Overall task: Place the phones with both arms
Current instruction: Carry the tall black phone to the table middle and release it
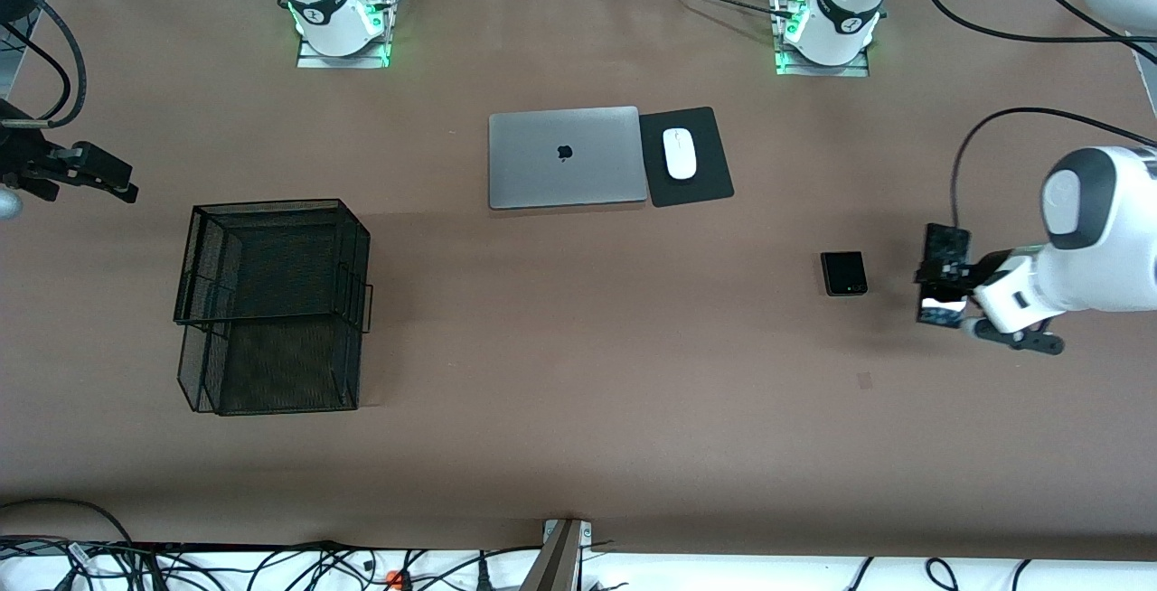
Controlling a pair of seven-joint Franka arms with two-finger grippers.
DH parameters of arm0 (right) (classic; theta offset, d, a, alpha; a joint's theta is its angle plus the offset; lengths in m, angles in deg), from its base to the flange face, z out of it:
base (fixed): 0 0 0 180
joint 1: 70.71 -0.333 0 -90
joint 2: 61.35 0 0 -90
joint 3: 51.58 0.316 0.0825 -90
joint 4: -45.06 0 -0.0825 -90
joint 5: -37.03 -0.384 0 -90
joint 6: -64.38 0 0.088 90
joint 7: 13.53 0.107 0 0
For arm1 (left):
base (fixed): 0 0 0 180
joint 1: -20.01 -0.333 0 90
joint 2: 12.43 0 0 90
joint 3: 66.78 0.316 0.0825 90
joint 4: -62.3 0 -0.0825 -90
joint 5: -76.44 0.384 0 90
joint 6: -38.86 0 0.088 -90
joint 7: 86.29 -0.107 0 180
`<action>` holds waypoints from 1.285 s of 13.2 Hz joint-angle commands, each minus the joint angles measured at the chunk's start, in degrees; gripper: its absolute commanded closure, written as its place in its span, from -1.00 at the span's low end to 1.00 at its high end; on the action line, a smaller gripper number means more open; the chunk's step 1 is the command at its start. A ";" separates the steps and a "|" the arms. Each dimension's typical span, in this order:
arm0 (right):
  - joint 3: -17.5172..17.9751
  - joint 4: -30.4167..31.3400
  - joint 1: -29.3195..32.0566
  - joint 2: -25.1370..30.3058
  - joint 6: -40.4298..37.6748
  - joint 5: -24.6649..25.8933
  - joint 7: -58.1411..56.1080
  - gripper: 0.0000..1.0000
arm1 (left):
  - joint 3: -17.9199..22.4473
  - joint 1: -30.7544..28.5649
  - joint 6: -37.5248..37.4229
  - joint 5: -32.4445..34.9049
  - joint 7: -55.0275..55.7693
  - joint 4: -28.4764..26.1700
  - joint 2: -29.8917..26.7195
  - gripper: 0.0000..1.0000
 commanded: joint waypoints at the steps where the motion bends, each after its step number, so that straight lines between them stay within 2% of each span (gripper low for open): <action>1: -0.07 -0.61 -0.10 0.41 -0.92 -0.05 -1.04 -1.00 | -1.38 9.30 -1.67 -0.55 10.64 4.40 1.77 0.24; 3: -0.16 -0.61 -0.10 0.32 -0.92 -0.32 -1.04 -1.00 | -1.21 19.49 -0.97 -0.55 20.73 7.21 6.23 0.24; 4: -0.16 -0.61 -0.10 0.24 -0.75 -0.23 -1.21 -1.00 | -1.04 24.33 -0.01 -0.12 26.97 10.53 9.48 0.24; 6: -0.16 -0.61 -0.10 0.15 -0.84 -0.40 -0.87 -1.00 | -0.77 30.68 3.23 -0.37 37.44 15.72 15.11 0.25; 8: -0.07 -0.52 -0.10 0.15 -0.92 -0.67 -1.22 -1.00 | -1.03 35.16 10.69 -0.47 39.42 16.02 17.59 0.25; 10: -0.07 -0.52 -0.10 -0.11 -0.84 -0.67 -1.13 -1.00 | 0.54 40.96 17.11 0.15 41.78 15.84 19.96 0.32; 12: -0.07 -0.43 -0.10 -0.29 -0.66 -0.67 -1.13 -1.00 | 3.18 43.96 23.00 0.24 45.03 15.84 23.47 0.31; 15: -0.07 -0.43 -0.10 -0.99 -0.14 -0.76 -1.13 -1.00 | 3.89 44.50 28.91 0.24 45.40 15.75 26.29 0.29; 16: -0.07 -0.43 -0.10 -1.08 -0.05 -0.76 -1.13 -1.00 | 3.89 44.94 28.92 0.24 45.40 15.75 26.38 -0.15; 17: -0.07 -0.43 -0.10 -1.17 -0.05 -0.76 -1.13 -1.00 | 3.89 45.29 28.92 0.33 45.31 15.75 26.04 -0.99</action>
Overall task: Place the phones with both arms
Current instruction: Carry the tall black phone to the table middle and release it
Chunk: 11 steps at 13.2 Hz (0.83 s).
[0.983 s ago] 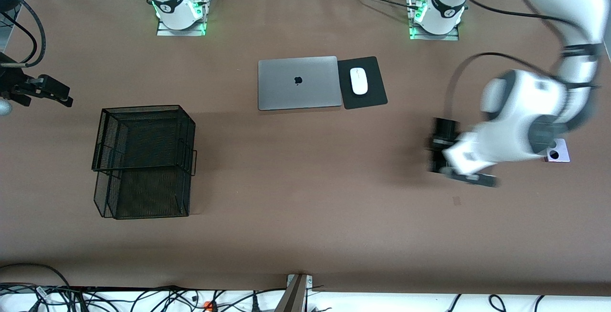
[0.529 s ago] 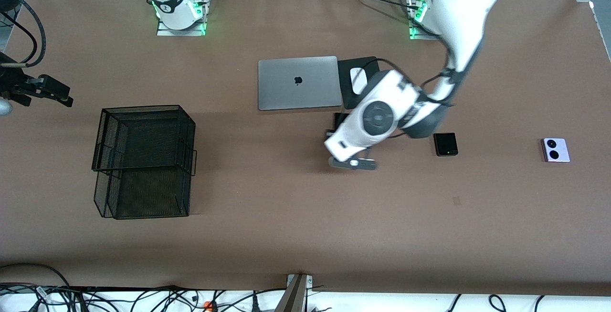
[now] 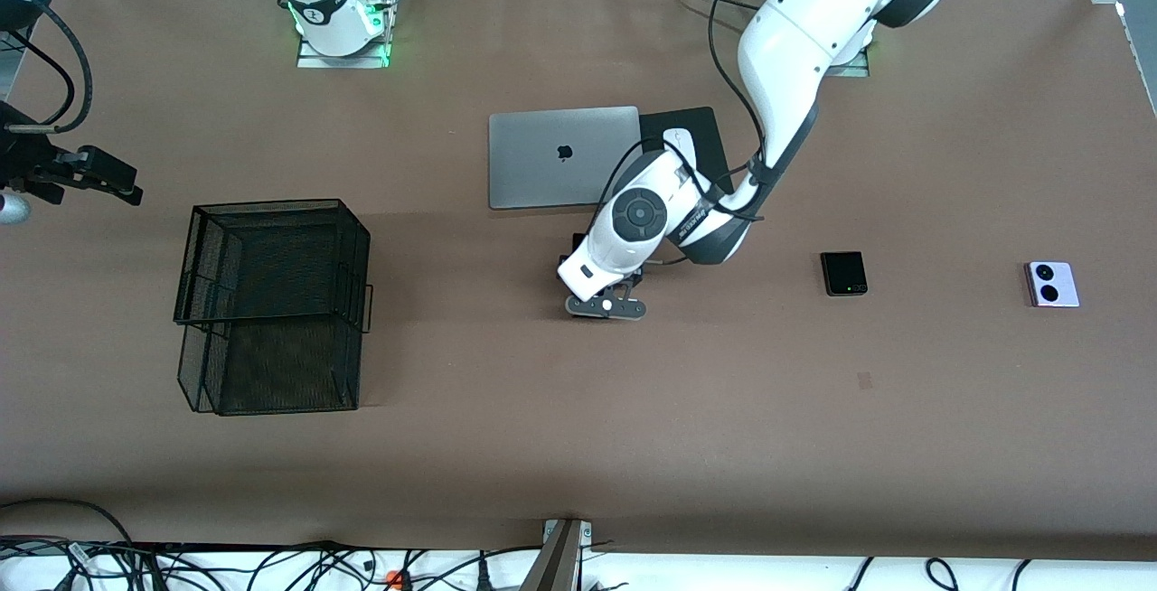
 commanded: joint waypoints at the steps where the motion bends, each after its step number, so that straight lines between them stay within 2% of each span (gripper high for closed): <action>1: -0.12 -0.46 -0.06 -0.22 -0.04 -0.75 -1.02 -1.00 | 0.45 1.06 -0.81 0.52 0.51 2.24 -0.39 -1.00; 3: -0.12 -0.46 -0.06 -0.57 0.13 -0.75 -1.02 -1.00 | 0.45 0.35 -1.95 0.60 0.51 2.06 -1.44 -1.00; 5: -0.12 -0.46 -0.06 -0.66 0.31 -0.75 -1.02 -1.00 | 1.40 -0.52 -8.15 0.60 0.51 2.06 -4.77 -1.00; 8: -0.04 -0.54 -0.15 -1.71 2.06 -0.66 -0.84 -1.00 | 7.19 -1.14 -22.56 0.60 0.16 2.15 -12.50 -1.00; 11: 0.14 -0.54 -2.60 -3.38 3.55 -0.66 -0.23 -1.00 | 12.12 -2.19 -32.86 0.52 -0.10 2.76 -16.82 -1.00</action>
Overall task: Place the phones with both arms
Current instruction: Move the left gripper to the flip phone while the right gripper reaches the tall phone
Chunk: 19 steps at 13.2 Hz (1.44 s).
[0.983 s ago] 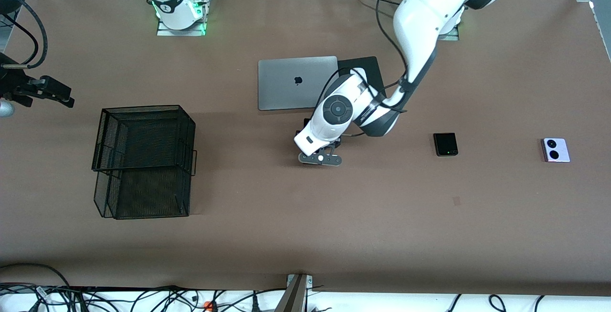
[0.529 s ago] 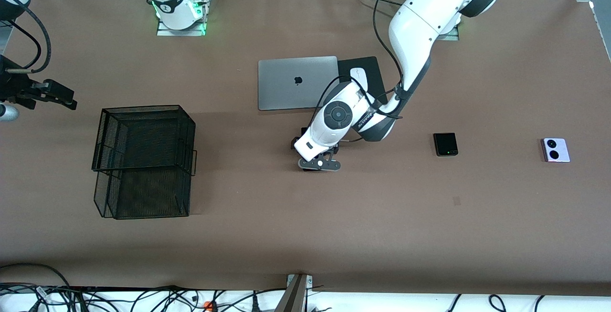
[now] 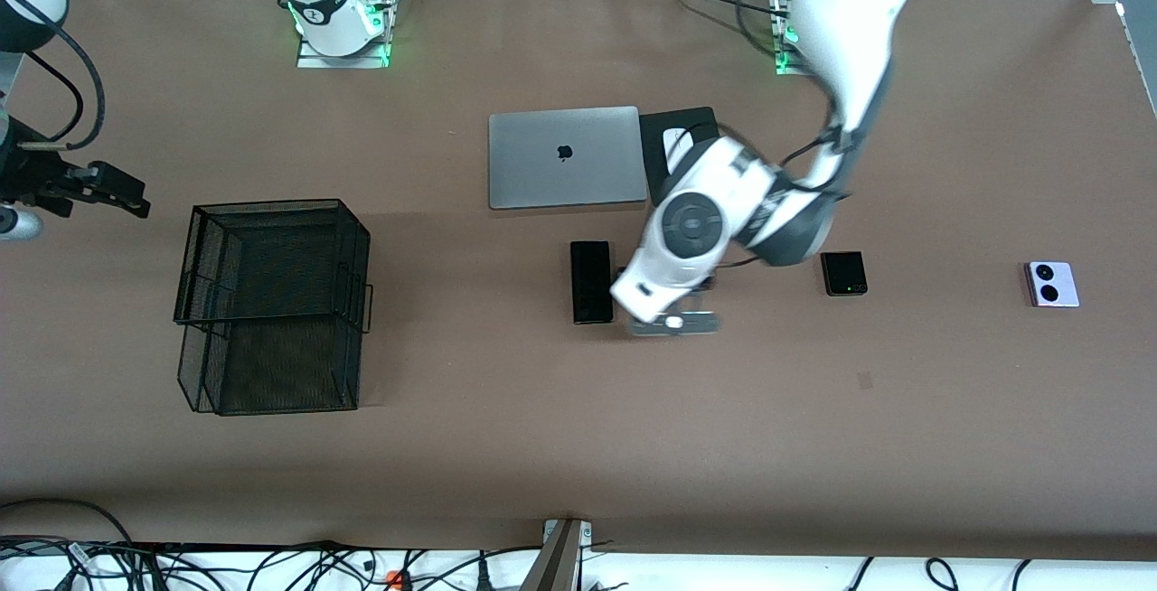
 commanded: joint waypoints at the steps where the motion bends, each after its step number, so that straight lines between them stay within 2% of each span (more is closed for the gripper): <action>1: -0.05 -0.56 -4.51 -1.98 1.93 -0.21 0.04 -1.00 | 4.08 -1.58 -7.21 0.57 -0.56 -1.54 -4.32 -1.00; 2: -0.05 -0.56 -7.31 -2.77 2.81 -0.20 2.56 -1.00 | 5.15 -3.60 -10.02 0.57 -2.83 -1.54 -5.03 -1.00; 4: -0.05 -0.65 -11.63 -4.79 4.22 -0.20 10.99 -1.00 | 5.16 -8.34 -14.42 0.57 -14.13 -1.71 -5.56 -1.00; 7: -0.05 -1.08 -20.58 -7.78 8.52 -0.03 21.88 -1.00 | 5.33 -14.58 -14.88 2.84 -21.46 -4.34 -5.47 -1.00; 9: -0.05 -4.31 -26.82 -11.55 9.15 -0.12 30.67 -1.00 | 5.33 -17.40 -12.96 5.92 -28.75 -7.84 -5.03 -1.00; 13: -0.13 -15.21 -36.68 -21.21 8.97 0.15 44.13 -1.00 | 5.25 -19.95 -0.59 7.51 -29.74 -20.13 -5.73 -1.00; 16: -0.31 -22.68 -43.36 -29.21 9.15 4.44 50.47 -1.00 | 4.63 -21.55 10.66 7.43 -30.01 -30.60 -9.42 -1.00; 18: -0.31 -28.13 -46.62 -35.27 9.41 5.33 54.08 -1.00 | 4.54 -21.63 17.86 7.34 -30.01 -36.40 -11.17 -1.00; 19: -0.22 -28.85 -47.15 -37.21 11.50 5.33 53.92 -1.00 | 4.54 -21.63 22.60 7.16 -29.83 -40.34 -12.40 -1.00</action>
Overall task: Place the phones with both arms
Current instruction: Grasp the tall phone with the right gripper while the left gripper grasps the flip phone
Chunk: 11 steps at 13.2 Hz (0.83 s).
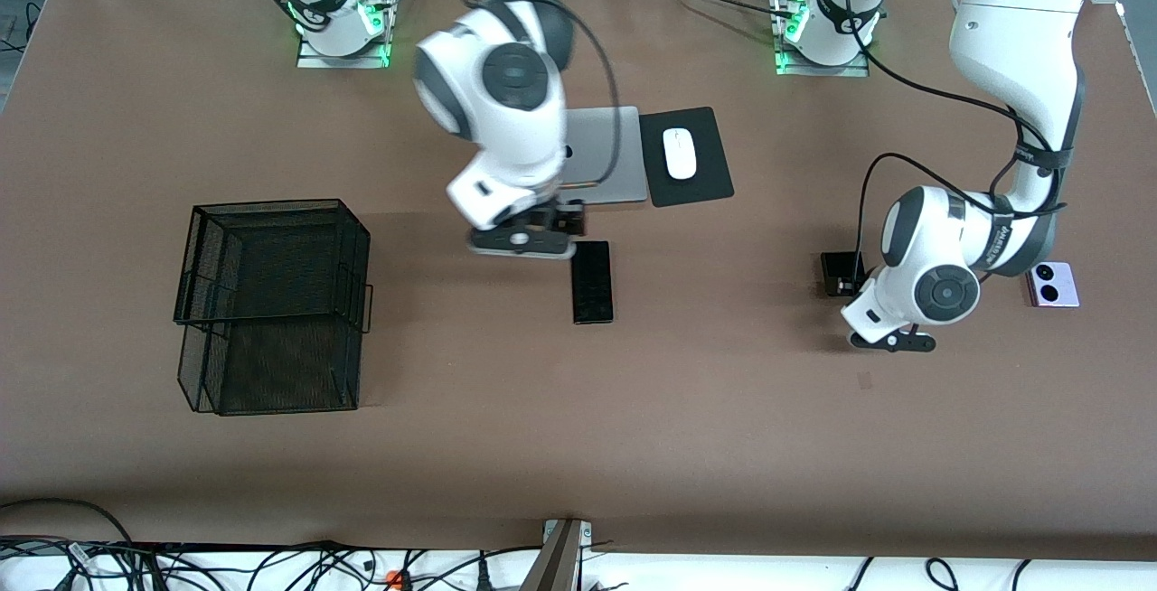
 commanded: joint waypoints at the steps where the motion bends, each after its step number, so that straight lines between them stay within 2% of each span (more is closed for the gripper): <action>1: -0.67 -5.94 -1.73 -7.17 3.67 0.94 0.96 -1.00 | -1.06 -0.53 8.56 0.61 0.18 -10.79 -5.76 -1.00; 3: -0.67 -4.63 -1.73 -9.64 5.54 0.94 1.13 -1.00 | -1.06 -0.70 8.67 0.43 0.19 -10.89 -5.76 -1.00; 6: -0.67 1.87 -1.73 -10.17 15.89 0.85 1.05 -1.00 | -1.06 -0.70 8.58 -2.54 0.19 -11.16 -5.23 -1.00; 11: -0.67 2.24 -1.90 -14.12 20.74 0.94 0.79 -1.00 | -1.06 -2.73 9.02 -3.70 -0.43 -11.07 -3.04 -1.00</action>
